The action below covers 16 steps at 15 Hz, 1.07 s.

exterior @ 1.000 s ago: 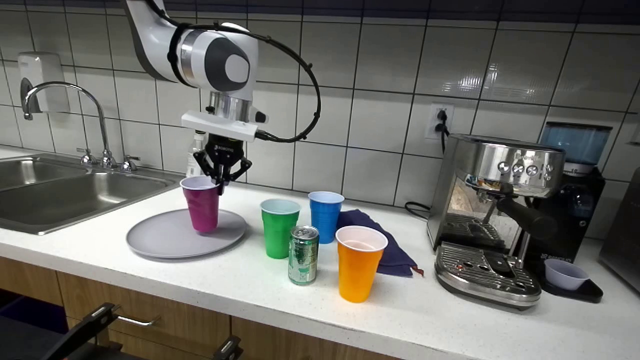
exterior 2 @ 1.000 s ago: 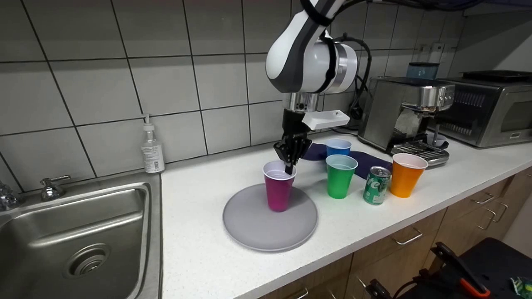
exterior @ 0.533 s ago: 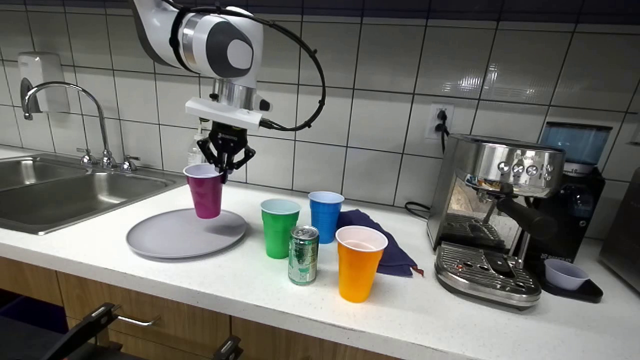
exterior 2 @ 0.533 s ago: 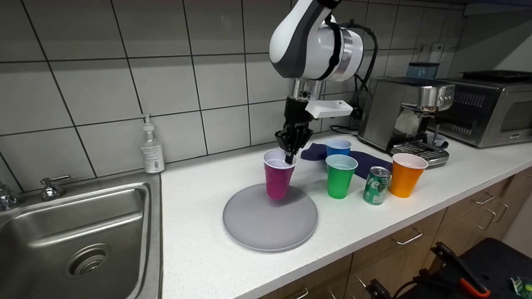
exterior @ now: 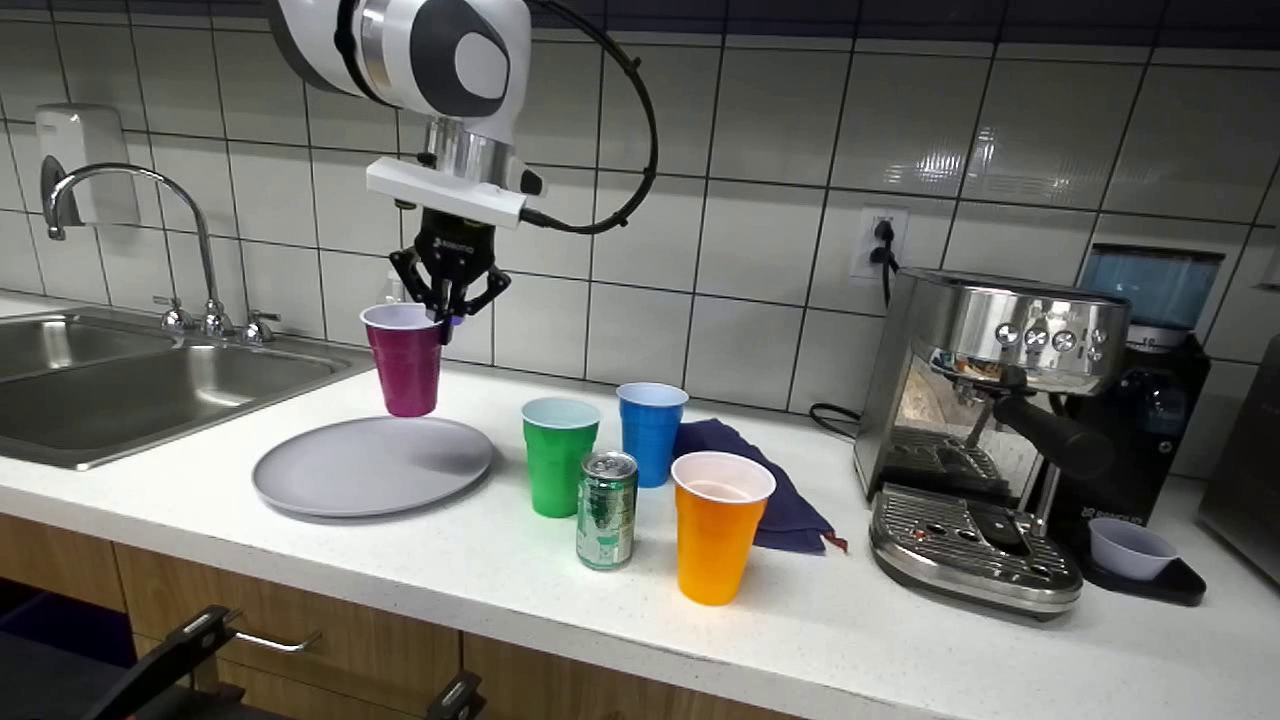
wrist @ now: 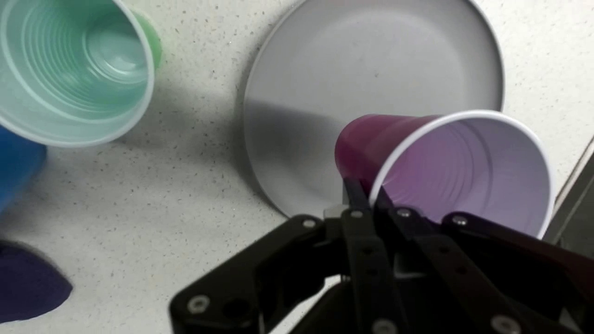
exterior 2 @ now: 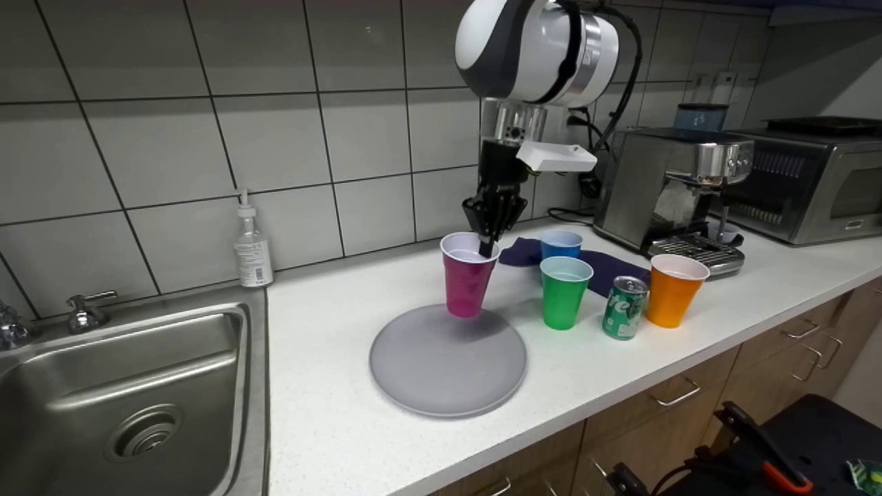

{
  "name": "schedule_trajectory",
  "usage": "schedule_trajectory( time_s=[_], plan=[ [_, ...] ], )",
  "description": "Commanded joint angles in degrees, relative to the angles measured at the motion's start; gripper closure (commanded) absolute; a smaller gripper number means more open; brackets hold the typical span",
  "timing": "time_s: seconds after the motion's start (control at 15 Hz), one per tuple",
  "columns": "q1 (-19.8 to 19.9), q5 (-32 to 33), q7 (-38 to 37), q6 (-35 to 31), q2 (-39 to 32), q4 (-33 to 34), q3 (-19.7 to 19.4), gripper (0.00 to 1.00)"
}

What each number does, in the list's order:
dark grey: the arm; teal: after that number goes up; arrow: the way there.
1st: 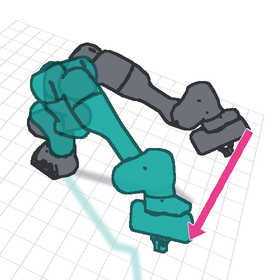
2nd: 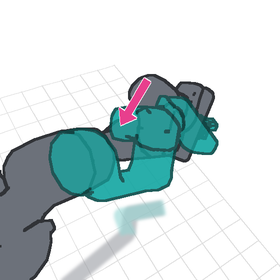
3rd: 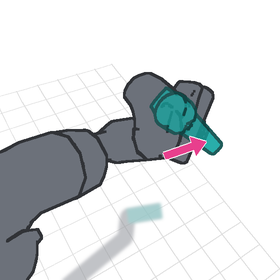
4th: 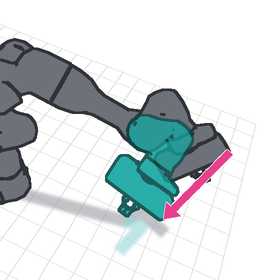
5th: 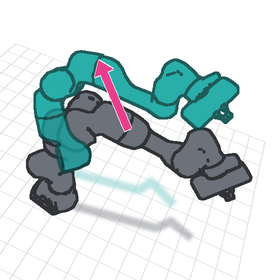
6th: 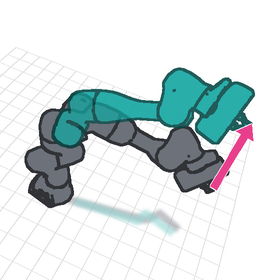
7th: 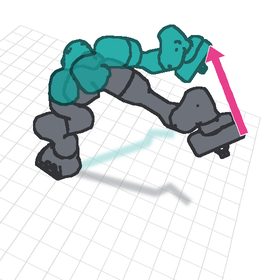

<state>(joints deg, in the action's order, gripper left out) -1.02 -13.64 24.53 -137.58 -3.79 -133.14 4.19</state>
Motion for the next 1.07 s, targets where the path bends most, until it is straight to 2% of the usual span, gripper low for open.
schedule_trajectory(
  time_s=[0.0,1.0],
  plan=[
    [0.3,-0.4,1.6,2.6,5.0,-2.6,-0.7,0.99],
    [-1.9,1.0,-2.4,5.8,18.5,-11.3,-2.9,0.99]
  ],
)
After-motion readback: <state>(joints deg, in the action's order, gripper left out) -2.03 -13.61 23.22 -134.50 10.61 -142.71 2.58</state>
